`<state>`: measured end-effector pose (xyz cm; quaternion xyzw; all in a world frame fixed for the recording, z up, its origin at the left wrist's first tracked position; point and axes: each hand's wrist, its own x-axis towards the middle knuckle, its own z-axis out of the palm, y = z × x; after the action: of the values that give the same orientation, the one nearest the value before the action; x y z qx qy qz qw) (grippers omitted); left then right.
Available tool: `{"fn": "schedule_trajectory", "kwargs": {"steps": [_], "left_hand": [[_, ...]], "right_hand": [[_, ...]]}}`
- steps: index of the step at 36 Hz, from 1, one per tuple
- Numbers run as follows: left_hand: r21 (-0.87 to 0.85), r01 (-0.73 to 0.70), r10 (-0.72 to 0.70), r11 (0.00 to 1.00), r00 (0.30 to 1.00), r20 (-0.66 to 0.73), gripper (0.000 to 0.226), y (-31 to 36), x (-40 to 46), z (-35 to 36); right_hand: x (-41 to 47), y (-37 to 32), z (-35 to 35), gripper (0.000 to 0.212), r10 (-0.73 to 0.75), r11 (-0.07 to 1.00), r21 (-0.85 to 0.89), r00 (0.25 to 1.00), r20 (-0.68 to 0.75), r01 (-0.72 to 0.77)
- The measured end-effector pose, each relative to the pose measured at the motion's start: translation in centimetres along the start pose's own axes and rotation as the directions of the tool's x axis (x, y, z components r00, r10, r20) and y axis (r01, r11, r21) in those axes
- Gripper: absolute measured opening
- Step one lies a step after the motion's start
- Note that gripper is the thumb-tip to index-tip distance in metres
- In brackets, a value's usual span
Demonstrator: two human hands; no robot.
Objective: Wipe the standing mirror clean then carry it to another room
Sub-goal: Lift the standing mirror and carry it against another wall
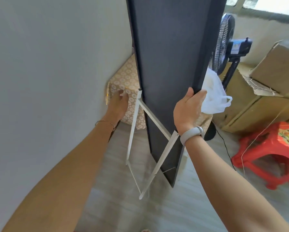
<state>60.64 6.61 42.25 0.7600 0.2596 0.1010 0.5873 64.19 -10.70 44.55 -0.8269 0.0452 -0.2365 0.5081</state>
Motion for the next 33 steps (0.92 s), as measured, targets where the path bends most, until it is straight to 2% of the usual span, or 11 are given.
{"fn": "schedule_trajectory", "kwargs": {"steps": [5,11,14,17,19,22,27,30,33], "left_hand": [[0.006,-0.034,0.034,0.999,0.999,0.017,0.044,0.8,3.6,0.5],[-0.014,-0.031,0.031,0.999,0.999,0.010,0.053,2.7,11.1,0.2],[-0.023,-0.040,0.040,0.999,0.998,-0.040,0.065,3.8,15.5,0.3],[-0.004,-0.024,0.023,1.000,0.994,-0.109,0.072,5.1,19.4,0.3],[-0.042,-0.065,0.059,0.997,0.990,-0.125,0.070,5.5,21.7,0.4],[-0.170,-0.145,0.122,0.975,0.983,-0.138,0.052,5.0,23.7,1.0],[-0.269,-0.099,0.067,0.958,0.990,-0.127,0.025,2.2,25.8,2.1],[-0.301,-0.087,0.052,0.950,0.991,-0.122,0.032,1.9,26.7,2.4],[-0.328,-0.093,0.079,0.940,0.995,-0.059,0.043,1.8,26.5,2.9]], "right_hand": [[4.5,-0.1,0.6,0.028,-0.005,1.000,0.014,0.999,0.049,0.004],[8.7,0.2,2.5,0.032,0.003,1.000,-0.013,1.000,0.005,-0.003],[10.8,1.0,3.5,0.034,-0.025,0.995,-0.093,0.999,-0.023,0.023],[12.9,1.6,4.6,0.032,-0.034,0.996,-0.083,0.999,-0.033,0.031],[14.1,1.8,5.2,0.029,-0.061,0.995,-0.079,0.997,-0.053,0.056],[15.8,1.9,6.1,0.027,-0.118,0.991,-0.066,0.990,-0.082,0.113],[18.7,2.0,8.0,0.028,-0.069,0.997,0.007,0.992,-0.107,0.071],[20.0,2.7,8.8,0.031,-0.024,0.999,0.034,0.993,-0.114,0.028],[20.4,3.9,9.0,0.037,0.051,0.999,0.021,0.990,-0.131,-0.049]]}}
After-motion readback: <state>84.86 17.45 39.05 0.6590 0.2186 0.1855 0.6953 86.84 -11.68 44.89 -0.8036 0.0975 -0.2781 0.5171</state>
